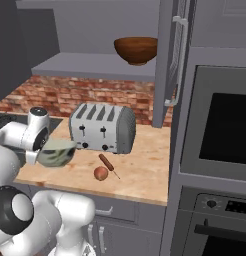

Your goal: Pick both bowls and place them on the counter. Then place the hot dog in one bowl and place the onion in the other bowl.

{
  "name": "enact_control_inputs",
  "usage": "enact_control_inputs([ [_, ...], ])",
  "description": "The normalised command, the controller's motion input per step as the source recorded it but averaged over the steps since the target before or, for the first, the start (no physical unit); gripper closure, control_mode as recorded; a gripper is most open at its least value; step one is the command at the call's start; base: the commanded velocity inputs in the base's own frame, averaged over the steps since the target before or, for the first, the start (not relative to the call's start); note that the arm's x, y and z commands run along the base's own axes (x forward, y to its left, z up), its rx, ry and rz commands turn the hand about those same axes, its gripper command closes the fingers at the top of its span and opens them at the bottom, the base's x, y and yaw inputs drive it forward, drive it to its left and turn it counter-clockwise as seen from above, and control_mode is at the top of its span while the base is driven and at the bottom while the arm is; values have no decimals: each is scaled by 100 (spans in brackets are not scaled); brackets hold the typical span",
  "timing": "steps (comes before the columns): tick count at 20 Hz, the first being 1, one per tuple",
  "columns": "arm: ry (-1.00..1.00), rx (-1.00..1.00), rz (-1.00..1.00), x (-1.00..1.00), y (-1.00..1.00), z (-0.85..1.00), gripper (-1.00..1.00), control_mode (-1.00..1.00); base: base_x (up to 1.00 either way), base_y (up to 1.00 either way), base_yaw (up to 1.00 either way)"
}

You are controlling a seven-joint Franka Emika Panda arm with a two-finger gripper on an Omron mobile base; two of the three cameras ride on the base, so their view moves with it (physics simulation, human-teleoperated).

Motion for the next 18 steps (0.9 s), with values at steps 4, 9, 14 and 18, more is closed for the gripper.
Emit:
enact_control_inputs([
  [4,0,0,11,-25,0,-43,100,-100,0,0,0],
  [9,-2,0,8,-24,-8,-42,100,-100,0,0,0],
  [14,-8,0,6,-6,-16,-25,100,-100,0,0,0],
  [18,-15,1,4,0,-17,-24,100,-100,0,0,0],
])
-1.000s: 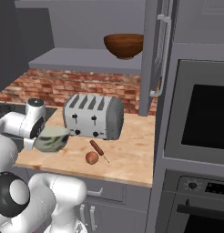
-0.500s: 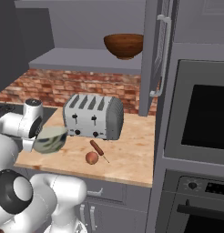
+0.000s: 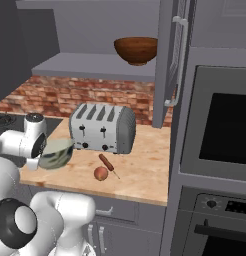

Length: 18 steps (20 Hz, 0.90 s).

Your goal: Pick both bowls and place them on the counter. Then place the hot dog in one bowl and place the onion in the other bowl.

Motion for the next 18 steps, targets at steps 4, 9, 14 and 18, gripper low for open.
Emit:
enact_control_inputs([
  [4,-21,5,6,-2,-19,-23,100,-100,0,0,0],
  [9,-16,8,0,9,-7,-5,100,-100,0,0,0],
  [14,-7,12,0,7,-5,-15,100,-100,0,0,0],
  [18,3,8,0,15,-2,-11,100,-100,0,0,0],
])
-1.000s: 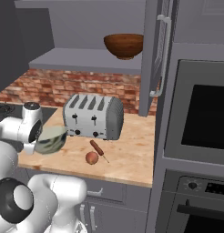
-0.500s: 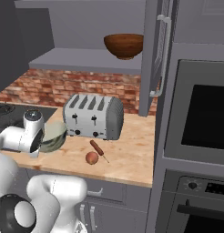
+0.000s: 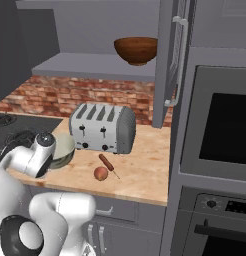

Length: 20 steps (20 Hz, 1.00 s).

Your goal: Pick both bowls and place them on the counter. Then place the hot dog in one bowl and place the onion in the other bowl.

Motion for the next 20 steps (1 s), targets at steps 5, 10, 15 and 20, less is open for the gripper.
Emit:
enact_control_inputs([
  [5,14,6,0,11,-1,-8,100,-100,0,0,0],
  [10,22,0,0,8,0,0,-100,-100,0,0,0],
  [15,18,0,0,0,0,0,-100,-100,0,0,0],
  [20,4,0,0,-12,-4,4,-100,-100,0,0,0],
])
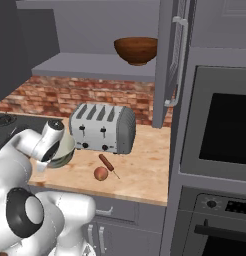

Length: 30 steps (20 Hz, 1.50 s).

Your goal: Pick both bowls and place them on the counter. Then place the hot dog in one bowl and place the onion in the other bowl.

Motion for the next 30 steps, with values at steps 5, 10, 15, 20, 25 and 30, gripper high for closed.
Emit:
enact_control_inputs([
  [5,0,0,0,-13,-6,26,-100,-100,0,0,0],
  [10,0,0,0,-34,-18,38,-100,-100,0,0,0],
  [15,0,0,-3,-38,-24,36,-100,-100,0,0,0],
  [20,-7,-7,-13,-39,-35,29,-100,-100,0,0,0],
  [25,-16,-11,-24,-33,-35,28,-100,-100,0,0,0],
  [30,-3,-4,-20,-22,-36,39,-100,-100,0,0,0],
])
